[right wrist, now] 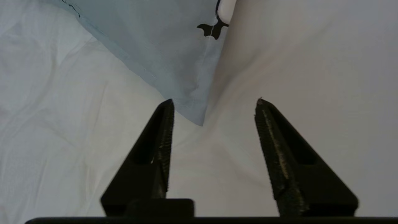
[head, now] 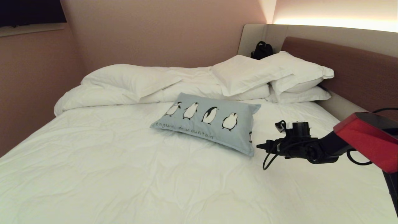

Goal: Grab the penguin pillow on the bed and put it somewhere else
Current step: Pick up the pillow

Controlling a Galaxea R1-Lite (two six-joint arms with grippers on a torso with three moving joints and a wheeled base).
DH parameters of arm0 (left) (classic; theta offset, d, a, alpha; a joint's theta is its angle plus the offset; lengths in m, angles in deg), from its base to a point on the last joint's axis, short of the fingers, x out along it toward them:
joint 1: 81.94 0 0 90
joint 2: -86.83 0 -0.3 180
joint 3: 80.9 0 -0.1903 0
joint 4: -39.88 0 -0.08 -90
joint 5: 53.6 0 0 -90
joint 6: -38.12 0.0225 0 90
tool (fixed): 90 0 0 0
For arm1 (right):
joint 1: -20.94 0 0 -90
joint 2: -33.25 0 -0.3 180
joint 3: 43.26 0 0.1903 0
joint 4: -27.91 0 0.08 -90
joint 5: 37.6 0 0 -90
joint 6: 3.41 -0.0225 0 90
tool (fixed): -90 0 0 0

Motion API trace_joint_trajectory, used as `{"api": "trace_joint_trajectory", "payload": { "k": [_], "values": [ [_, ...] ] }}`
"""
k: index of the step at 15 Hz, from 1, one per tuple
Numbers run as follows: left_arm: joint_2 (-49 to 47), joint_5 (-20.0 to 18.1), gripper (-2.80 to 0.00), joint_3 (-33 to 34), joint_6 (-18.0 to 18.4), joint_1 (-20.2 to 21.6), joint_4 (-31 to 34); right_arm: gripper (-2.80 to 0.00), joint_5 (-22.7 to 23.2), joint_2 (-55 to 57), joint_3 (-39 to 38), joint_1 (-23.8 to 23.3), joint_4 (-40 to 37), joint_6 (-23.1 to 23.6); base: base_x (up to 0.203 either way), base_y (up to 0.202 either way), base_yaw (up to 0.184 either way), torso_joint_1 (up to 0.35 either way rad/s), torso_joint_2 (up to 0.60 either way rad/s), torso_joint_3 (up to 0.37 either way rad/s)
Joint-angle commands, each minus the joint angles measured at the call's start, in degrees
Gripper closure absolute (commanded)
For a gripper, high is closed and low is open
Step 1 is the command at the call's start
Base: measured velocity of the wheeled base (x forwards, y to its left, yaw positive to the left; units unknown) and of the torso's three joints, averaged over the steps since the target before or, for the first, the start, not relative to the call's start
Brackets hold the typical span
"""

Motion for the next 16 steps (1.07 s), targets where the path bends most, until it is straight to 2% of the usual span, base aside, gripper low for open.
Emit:
{"api": "trace_joint_trajectory", "payload": {
  "k": [1,16],
  "values": [
    [0.02,0.02,0.00,0.00,-0.04,0.01,-0.03,-2.80,0.11,1.58,1.24,0.89,0.18,-0.03,0.000,0.000,0.000,0.000,0.00,0.000],
    [0.02,0.04,0.00,0.00,-0.04,0.01,-0.03,-2.80,0.08,9.17,8.99,4.65,0.33,-0.27,0.000,0.000,0.000,0.000,0.00,0.000]
  ]
}}
